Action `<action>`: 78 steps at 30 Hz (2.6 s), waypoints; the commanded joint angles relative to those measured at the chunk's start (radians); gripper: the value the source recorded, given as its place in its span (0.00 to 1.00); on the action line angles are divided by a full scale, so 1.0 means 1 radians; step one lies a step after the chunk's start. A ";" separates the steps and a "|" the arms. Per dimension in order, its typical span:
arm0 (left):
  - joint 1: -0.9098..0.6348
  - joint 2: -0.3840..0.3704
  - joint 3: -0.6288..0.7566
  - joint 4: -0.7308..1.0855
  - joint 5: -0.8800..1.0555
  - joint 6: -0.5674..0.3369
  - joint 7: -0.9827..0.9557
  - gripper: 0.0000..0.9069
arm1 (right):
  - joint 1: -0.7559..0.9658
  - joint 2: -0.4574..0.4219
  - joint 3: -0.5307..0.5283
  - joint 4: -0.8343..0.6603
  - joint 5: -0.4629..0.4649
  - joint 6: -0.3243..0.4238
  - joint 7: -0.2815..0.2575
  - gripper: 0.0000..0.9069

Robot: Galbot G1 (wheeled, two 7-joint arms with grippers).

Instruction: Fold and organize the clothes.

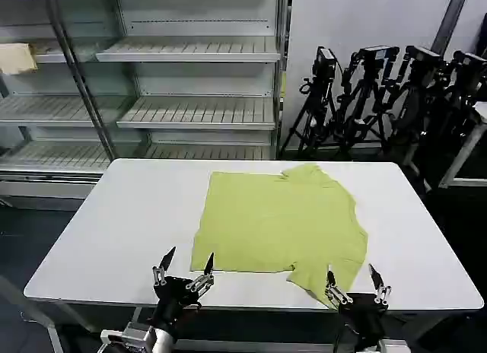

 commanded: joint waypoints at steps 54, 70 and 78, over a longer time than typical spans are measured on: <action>-0.206 0.035 0.078 0.184 -0.173 0.213 -0.113 0.04 | -0.043 0.025 -0.064 -0.039 0.037 0.009 0.061 0.00; -0.020 0.025 0.025 -0.061 -0.183 0.201 -0.104 0.06 | -0.176 0.001 -0.037 0.169 0.013 0.044 0.046 0.00; 0.034 0.028 0.015 -0.129 -0.171 0.196 -0.107 0.06 | -0.191 -0.009 0.010 0.214 0.017 0.043 0.046 0.00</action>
